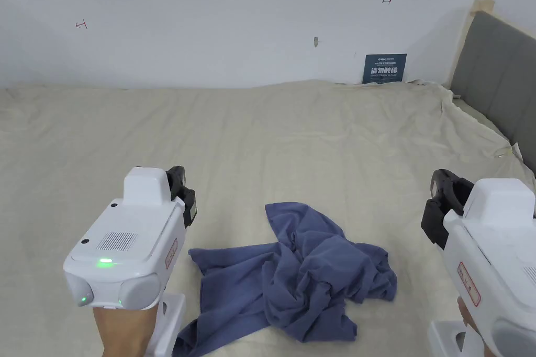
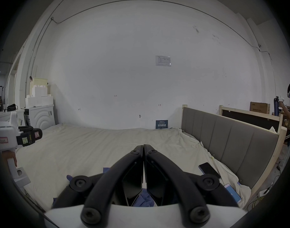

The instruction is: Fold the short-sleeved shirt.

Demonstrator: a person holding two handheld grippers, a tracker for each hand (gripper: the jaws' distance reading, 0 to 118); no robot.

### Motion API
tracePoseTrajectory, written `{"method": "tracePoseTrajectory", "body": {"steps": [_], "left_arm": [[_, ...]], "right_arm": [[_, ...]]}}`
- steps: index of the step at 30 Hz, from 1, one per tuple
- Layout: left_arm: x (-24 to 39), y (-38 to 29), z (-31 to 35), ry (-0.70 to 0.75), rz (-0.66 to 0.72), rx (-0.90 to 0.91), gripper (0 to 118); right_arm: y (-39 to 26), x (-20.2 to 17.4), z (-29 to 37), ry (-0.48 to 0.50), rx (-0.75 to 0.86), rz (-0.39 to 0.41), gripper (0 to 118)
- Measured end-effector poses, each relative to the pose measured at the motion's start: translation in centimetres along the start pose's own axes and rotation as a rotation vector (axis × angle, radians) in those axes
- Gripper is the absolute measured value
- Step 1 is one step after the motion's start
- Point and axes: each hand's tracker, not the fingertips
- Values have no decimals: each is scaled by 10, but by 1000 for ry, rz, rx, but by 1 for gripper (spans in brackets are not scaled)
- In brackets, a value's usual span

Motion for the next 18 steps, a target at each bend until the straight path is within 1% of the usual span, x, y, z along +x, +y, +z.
{"method": "tracePoseTrajectory", "body": {"steps": [4, 11, 15, 18], "left_arm": [[-2, -6, -19, -22, 36, -228, 0], [-4, -62, -39, -46, 87, -532, 0], [-5, -100, -41, -43, 129, -658, 0], [-5, -122, -37, -47, 132, -740, 1]], "right_arm": [[-3, 5, -3, 1, -5, 0, 0], [-9, 2, -5, 8, -30, -1, 0], [-14, 0, -7, 15, -46, 2, 0], [-18, 0, -8, 19, -58, 2, 0]]}}
